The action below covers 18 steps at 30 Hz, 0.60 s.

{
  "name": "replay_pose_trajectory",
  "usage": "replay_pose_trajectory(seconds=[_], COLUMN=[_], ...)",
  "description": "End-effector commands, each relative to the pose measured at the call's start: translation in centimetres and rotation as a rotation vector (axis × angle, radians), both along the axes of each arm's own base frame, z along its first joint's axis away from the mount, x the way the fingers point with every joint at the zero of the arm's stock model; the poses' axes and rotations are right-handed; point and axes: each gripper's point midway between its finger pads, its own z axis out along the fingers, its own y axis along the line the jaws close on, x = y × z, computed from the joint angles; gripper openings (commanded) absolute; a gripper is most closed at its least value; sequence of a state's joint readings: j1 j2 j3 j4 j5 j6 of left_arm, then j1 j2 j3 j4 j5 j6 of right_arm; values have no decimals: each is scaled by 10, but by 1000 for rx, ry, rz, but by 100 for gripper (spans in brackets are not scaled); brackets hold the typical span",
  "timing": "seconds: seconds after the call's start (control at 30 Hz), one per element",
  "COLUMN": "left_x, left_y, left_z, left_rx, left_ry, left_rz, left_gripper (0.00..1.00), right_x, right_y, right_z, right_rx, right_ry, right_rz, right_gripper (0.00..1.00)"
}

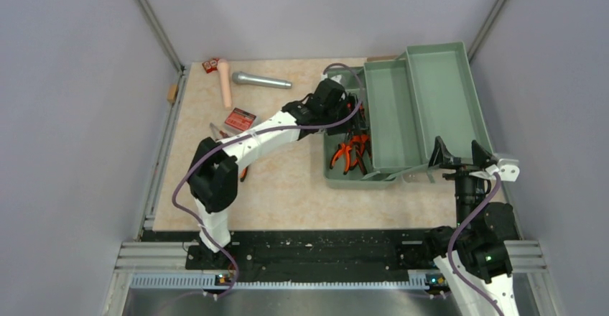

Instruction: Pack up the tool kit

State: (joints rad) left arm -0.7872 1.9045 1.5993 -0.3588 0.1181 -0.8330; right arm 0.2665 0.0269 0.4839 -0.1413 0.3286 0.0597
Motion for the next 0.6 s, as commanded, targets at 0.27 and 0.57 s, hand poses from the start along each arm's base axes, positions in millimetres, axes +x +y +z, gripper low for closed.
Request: replay_pose_trajectory(seconds=[0.27, 0.57], left_x=[1, -23], left_y=[136, 252], left_z=[63, 7], left_rx=[262, 478], left_ry=[-285, -164], left_rz=[222, 428], left_gripper=[71, 72], right_x=[-2, -3], right_y=[1, 1], right_z=[9, 9], right_rx=[5, 4], right_ry=[-35, -37], right_rz=[8, 10], right_gripper=[92, 92])
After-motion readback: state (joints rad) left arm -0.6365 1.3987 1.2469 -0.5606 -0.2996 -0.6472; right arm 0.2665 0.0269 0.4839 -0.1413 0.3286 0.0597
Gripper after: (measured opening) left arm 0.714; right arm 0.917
